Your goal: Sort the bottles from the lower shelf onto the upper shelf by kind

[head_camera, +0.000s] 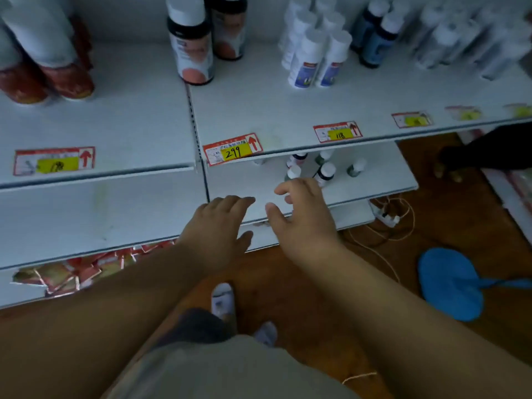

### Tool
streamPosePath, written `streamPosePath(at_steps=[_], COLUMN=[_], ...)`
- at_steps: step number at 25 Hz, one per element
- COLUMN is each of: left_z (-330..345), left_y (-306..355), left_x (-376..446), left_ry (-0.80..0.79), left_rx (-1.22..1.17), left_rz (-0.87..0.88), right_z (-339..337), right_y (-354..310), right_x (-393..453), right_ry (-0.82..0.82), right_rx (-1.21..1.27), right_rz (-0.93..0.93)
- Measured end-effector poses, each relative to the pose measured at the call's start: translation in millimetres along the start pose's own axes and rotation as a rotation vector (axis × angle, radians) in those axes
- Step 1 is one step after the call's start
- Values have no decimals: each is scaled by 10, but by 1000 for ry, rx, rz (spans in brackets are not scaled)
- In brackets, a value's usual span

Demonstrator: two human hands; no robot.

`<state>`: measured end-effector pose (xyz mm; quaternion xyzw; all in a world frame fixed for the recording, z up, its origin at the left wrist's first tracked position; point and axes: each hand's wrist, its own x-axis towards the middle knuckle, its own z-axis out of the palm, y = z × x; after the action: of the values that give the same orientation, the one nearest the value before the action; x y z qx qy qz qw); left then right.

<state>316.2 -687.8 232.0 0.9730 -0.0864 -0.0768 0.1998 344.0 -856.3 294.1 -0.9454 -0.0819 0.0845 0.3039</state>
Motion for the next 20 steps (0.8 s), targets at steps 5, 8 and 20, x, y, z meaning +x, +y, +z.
streamPosePath(at_steps=[5,8,20], left_z=[194,449,2124], left_y=[-68,60,167], left_x=[288,357,1544], left_ry=[126,181,226], left_rx=[-97,-158,13], left_rz=[-172,-298,-705], right_z=[204,212,1101], right_y=[228,504,1900], right_x=[472,692,2430], right_ry=[-119,-261,-365], right_rx=[-32,-124,-240], right_rz=[-47,-89,-263])
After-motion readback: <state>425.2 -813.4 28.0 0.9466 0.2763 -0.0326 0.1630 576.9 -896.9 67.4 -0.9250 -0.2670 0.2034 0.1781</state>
